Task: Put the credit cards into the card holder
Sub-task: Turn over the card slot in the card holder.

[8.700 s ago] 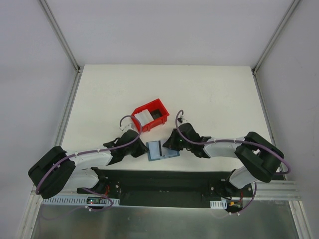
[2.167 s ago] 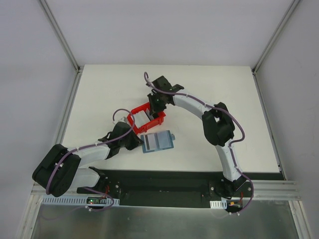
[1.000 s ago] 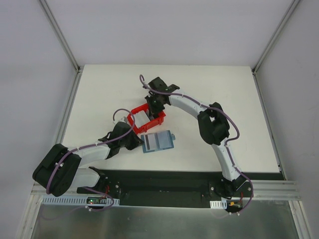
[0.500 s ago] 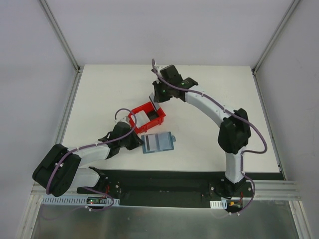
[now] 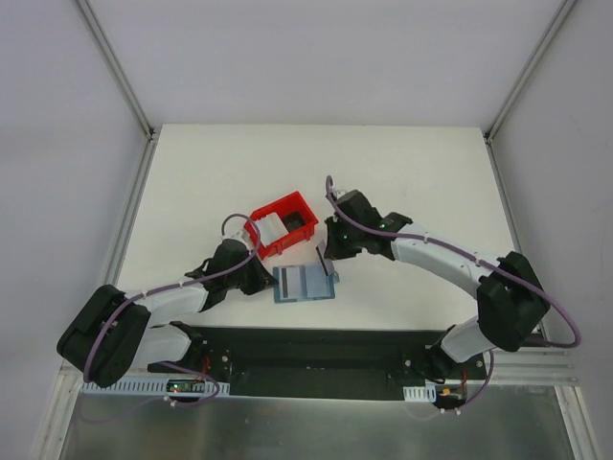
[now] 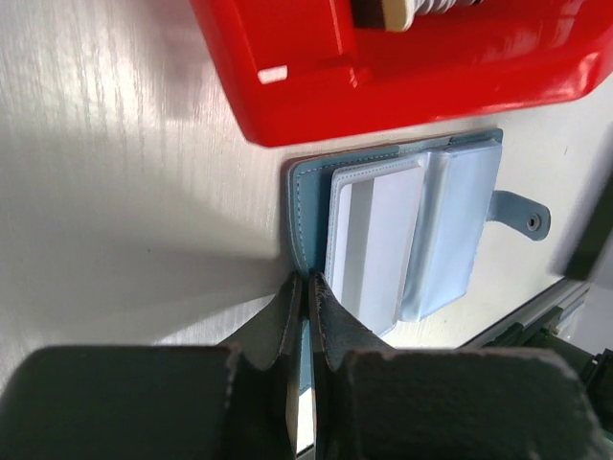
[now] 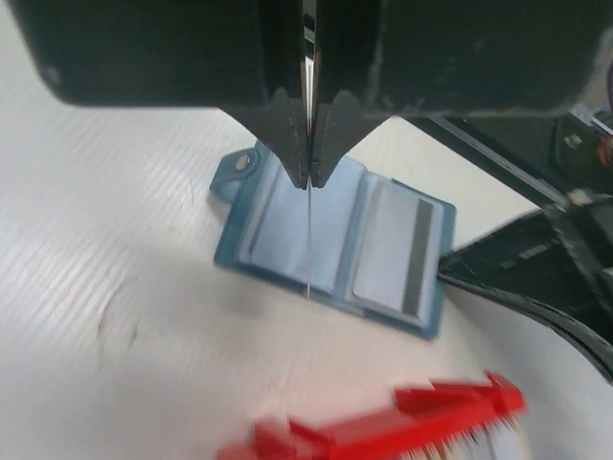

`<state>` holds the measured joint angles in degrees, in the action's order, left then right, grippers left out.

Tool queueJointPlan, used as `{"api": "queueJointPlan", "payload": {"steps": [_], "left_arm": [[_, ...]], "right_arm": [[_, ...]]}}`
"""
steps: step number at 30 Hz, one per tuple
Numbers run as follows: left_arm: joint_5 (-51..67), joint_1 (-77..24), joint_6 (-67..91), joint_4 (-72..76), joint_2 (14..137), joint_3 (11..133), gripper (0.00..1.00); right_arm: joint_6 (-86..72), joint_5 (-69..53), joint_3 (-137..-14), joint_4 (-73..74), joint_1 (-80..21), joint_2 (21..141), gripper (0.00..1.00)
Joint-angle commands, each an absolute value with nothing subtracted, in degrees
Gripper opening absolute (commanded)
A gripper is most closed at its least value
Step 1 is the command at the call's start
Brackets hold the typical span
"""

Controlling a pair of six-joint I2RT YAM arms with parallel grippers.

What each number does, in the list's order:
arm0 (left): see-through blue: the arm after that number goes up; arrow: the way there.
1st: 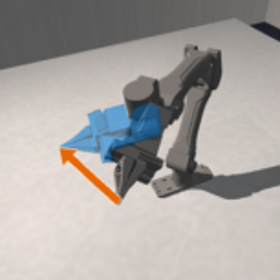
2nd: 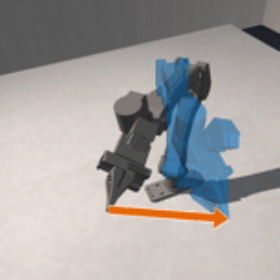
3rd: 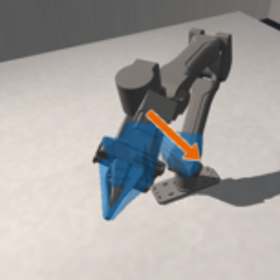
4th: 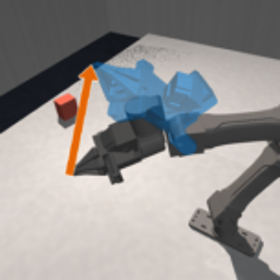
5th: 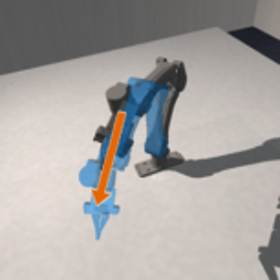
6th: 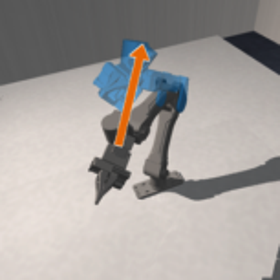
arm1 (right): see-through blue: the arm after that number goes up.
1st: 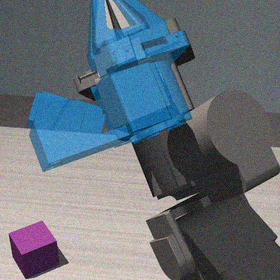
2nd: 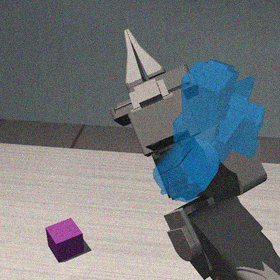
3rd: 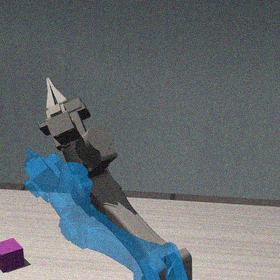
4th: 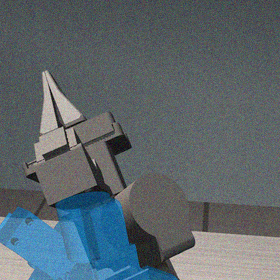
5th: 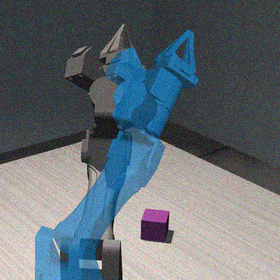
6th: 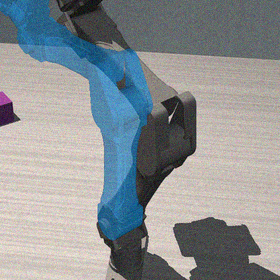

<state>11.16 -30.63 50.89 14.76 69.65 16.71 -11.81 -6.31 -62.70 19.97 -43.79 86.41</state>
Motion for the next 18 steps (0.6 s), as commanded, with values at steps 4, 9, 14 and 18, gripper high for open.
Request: {"api": "queueJointPlan", "payload": {"steps": [4,9,14,18], "left_arm": [[11.7,-30.8,52.5,6.8,67.9,12.8,0.0],[11.3,-31.0,53.1,6.5,66.8,12.3,0.0],[11.3,-31.1,53.3,6.4,67.2,12.7,0.0],[11.1,-31.4,53.5,6.5,67.8,12.9,0.0]], "right_arm": [[-22.1,3.6,-55.6,18.2,-49.6,84.5,0.0],[-23.5,6.5,-55.3,18.4,-51.7,85.6,0.0],[-24.3,7.3,-56.2,18.3,-53.4,89.2,0.0],[-24.9,8.2,-57.8,19.0,-55.5,92.3,0.0]]}}
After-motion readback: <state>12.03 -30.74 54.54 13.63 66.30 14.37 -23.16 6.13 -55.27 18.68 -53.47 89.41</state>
